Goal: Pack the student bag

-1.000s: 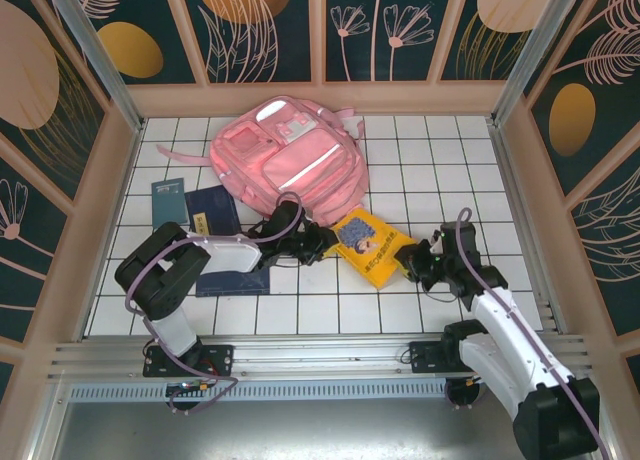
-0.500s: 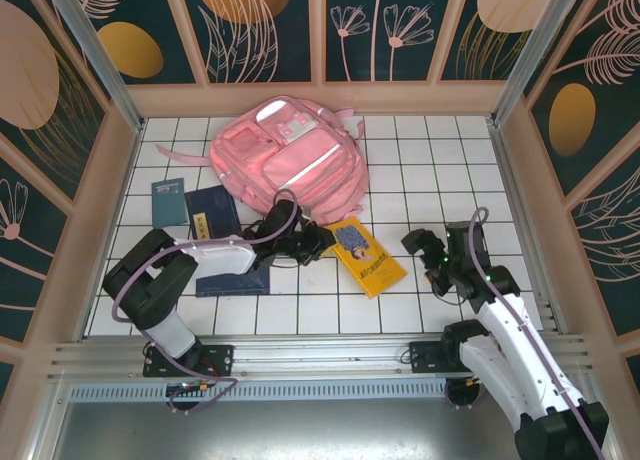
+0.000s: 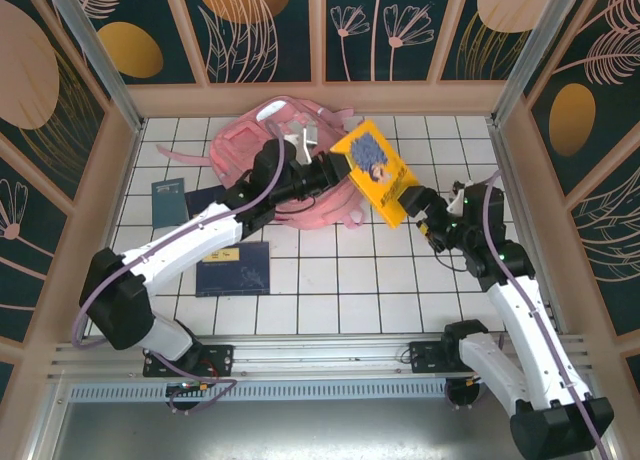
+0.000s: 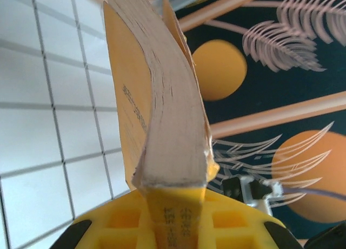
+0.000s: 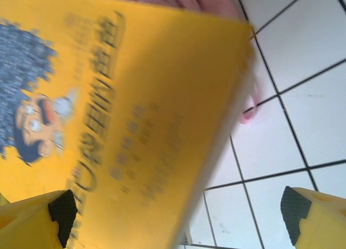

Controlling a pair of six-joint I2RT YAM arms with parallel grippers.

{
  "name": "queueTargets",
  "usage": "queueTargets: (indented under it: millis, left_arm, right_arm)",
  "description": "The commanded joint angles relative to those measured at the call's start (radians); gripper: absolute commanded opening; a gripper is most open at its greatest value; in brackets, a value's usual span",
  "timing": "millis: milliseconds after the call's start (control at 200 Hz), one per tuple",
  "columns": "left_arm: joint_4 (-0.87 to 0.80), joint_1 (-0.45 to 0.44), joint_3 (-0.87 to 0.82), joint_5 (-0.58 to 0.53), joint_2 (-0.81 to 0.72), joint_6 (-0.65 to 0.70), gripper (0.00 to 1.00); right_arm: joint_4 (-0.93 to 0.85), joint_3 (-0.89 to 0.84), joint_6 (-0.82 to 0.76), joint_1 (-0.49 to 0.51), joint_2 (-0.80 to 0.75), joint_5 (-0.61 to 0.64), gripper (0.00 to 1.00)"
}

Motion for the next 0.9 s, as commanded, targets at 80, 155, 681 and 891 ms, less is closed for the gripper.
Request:
queueTargets:
  millis: [80,155,681,891]
  left_arm:
    - [0.060,0.007,0.063,-0.111,-0.076,0.049,0.00]
    - [0.079,0.008,0.068,-0.102,-0.079,0.037,0.00]
    - [0.197,0.007,0.012,-0.055,-0.079,-0.092,0.00]
    - [0.245,0.006,-0.018,-0.041,-0.090,-0.126,0.00]
  right_arm:
    - [0.222,-0.078,0.147,-0.053,-0.058,-0.208,0.99]
    - [0.397,-0.158,0.278,-0.062,-0.066,-0.288,0.99]
    - [0.913,-0.349,0.722,-0.032,-0.082,-0.258,0.95]
    - [1.018,-0.391,0.787,-0.010,-0.094,-0.227,0.93]
